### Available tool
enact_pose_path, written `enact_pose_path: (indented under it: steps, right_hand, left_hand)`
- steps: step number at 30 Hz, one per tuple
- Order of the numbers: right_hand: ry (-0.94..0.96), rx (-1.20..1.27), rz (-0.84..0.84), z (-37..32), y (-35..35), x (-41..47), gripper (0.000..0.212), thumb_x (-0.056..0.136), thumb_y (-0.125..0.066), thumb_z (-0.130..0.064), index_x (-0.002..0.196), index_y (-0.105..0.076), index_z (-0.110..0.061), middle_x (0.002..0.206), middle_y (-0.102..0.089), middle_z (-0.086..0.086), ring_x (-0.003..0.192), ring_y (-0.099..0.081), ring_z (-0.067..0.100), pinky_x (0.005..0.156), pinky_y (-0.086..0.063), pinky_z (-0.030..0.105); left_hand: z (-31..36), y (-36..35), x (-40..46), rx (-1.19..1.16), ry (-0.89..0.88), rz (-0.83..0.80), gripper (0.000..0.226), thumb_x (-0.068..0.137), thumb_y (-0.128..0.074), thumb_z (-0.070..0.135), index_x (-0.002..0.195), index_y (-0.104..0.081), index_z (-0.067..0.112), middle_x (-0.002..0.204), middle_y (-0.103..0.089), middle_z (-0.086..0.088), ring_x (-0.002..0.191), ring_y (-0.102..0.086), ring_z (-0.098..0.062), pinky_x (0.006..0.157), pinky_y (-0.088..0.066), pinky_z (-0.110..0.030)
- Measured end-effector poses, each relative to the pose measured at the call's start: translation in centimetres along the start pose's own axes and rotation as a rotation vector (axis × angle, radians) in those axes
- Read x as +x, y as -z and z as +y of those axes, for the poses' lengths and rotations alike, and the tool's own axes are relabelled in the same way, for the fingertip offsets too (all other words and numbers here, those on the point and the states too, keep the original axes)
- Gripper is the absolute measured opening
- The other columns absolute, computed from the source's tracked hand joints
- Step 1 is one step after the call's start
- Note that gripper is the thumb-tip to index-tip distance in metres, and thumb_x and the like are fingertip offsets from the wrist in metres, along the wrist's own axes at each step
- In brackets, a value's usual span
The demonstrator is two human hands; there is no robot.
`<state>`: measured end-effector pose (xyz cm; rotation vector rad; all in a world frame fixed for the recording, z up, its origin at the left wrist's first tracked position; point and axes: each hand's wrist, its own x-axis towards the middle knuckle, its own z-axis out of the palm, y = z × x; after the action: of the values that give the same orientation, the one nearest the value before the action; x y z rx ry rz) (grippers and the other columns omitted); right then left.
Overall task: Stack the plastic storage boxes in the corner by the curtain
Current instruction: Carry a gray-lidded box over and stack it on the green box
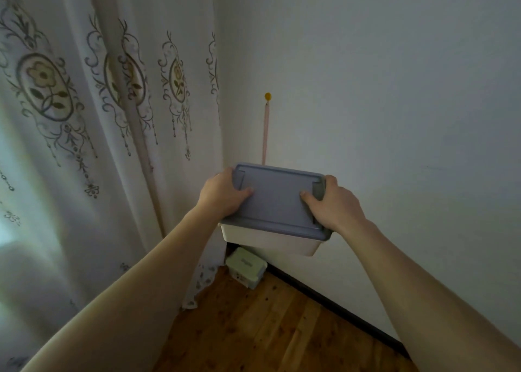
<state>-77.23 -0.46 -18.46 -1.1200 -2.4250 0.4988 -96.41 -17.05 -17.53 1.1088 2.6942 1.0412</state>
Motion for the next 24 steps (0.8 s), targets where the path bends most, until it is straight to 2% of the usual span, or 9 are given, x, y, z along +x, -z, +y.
enact_pose_path:
  steps: [6, 10, 14, 21, 24]
  right_hand:
    - [-0.042, -0.019, -0.017, -1.1, -3.6, 5.6, 0.069, 0.088, -0.050, -0.065, 0.137, -0.038, -0.018, 0.112, -0.065, 0.011, 0.095, -0.062, 0.030, 0.069, -0.041, 0.033]
    - [-0.074, -0.008, -0.038, -2.4, -6.0, 9.3, 0.068, 0.088, -0.052, -0.063, 0.137, -0.037, -0.019, 0.110, -0.064, 0.011, 0.083, -0.057, 0.026, 0.070, -0.049, 0.034]
    - [-0.114, 0.004, -0.057, -4.4, -9.0, 13.0, 0.067, 0.089, -0.054, -0.061, 0.138, -0.037, -0.019, 0.109, -0.064, 0.011, 0.088, -0.063, 0.030, 0.075, -0.057, 0.044]
    - [-0.174, -0.002, -0.062, -7.1, -14.4, 17.2, 0.070, 0.091, -0.050, -0.060, 0.143, -0.031, -0.017, 0.113, -0.063, 0.013, 0.092, -0.062, 0.030, 0.074, -0.051, 0.035]
    - [-0.202, -0.010, -0.079, -7.8, -15.9, 18.3, 0.070, 0.090, -0.050, -0.061, 0.143, -0.031, -0.018, 0.113, -0.062, 0.013, 0.094, -0.063, 0.032, 0.078, -0.055, 0.042]
  left_hand:
    - [-2.8, -1.6, 6.8, -0.005, -0.019, -0.021, 0.068, 0.082, -0.069, 0.048, 0.136, -0.046, 0.015, 0.127, -0.058, -0.011, 0.112, -0.055, -0.032, 0.089, -0.046, -0.040]
    - [-4.8, -2.2, 11.6, -0.015, -0.045, -0.043, 0.069, 0.083, -0.069, 0.046, 0.137, -0.044, 0.013, 0.128, -0.057, -0.012, 0.112, -0.055, -0.032, 0.088, -0.046, -0.039]
    - [-7.6, -3.0, 16.8, -0.031, -0.054, -0.091, 0.066, 0.084, -0.068, 0.044, 0.137, -0.044, 0.012, 0.128, -0.057, -0.013, 0.112, -0.055, -0.034, 0.090, -0.048, -0.041]
    - [-12.1, -4.3, 23.6, -0.070, -0.050, -0.110, 0.052, 0.083, -0.067, 0.037, 0.126, -0.051, 0.013, 0.120, -0.060, -0.011, 0.105, -0.057, -0.033, 0.085, -0.049, -0.039]
    - [-13.6, -5.0, 25.4, -0.097, -0.034, -0.136, 0.050, 0.082, -0.069, 0.036, 0.122, -0.053, 0.012, 0.118, -0.060, -0.012, 0.104, -0.057, -0.033, 0.085, -0.048, -0.038]
